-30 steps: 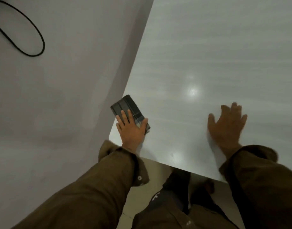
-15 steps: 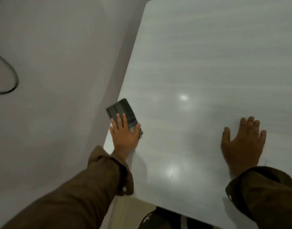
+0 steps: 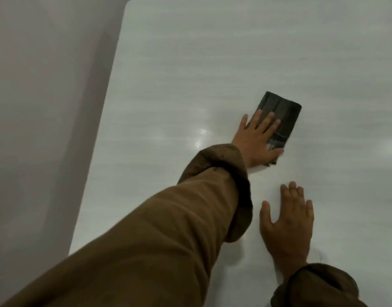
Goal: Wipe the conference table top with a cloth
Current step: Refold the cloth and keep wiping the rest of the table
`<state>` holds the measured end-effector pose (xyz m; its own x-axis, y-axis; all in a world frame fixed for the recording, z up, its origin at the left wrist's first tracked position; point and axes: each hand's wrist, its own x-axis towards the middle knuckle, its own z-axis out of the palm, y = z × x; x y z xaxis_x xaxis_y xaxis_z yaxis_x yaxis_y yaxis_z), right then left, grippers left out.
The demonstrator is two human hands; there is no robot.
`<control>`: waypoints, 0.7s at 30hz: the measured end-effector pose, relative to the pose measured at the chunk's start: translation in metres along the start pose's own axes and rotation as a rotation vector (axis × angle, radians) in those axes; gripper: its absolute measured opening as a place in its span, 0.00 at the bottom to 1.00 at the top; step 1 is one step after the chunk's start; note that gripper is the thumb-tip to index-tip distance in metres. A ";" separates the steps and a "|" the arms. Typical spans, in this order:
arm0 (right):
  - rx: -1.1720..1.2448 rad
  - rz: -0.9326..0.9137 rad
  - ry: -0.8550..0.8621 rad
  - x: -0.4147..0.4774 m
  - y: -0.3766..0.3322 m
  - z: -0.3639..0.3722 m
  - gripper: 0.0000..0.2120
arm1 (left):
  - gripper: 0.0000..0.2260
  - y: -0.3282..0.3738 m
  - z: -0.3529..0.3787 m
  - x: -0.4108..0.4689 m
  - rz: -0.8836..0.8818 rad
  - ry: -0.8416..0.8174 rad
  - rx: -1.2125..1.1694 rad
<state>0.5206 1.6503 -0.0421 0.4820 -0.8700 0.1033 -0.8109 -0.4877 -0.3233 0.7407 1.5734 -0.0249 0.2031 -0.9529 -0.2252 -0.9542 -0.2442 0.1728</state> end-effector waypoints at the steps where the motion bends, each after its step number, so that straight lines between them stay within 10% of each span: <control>1: 0.002 -0.006 0.000 -0.001 -0.001 -0.001 0.31 | 0.37 -0.014 0.001 -0.011 0.021 0.005 0.016; 12: 0.053 -0.042 0.053 -0.006 0.001 0.000 0.30 | 0.34 -0.178 0.022 -0.314 -1.002 0.126 -0.106; 16: 0.053 -0.054 0.038 -0.006 0.006 0.001 0.30 | 0.34 -0.121 0.033 -0.303 -1.102 0.162 -0.111; 21: 0.084 -0.145 -0.055 -0.017 0.024 -0.004 0.29 | 0.35 -0.021 0.032 -0.174 -0.693 0.116 -0.107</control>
<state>0.4916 1.6529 -0.0483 0.6116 -0.7843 0.1034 -0.7018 -0.5983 -0.3867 0.7187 1.7497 -0.0198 0.7835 -0.5832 -0.2146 -0.5711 -0.8119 0.1214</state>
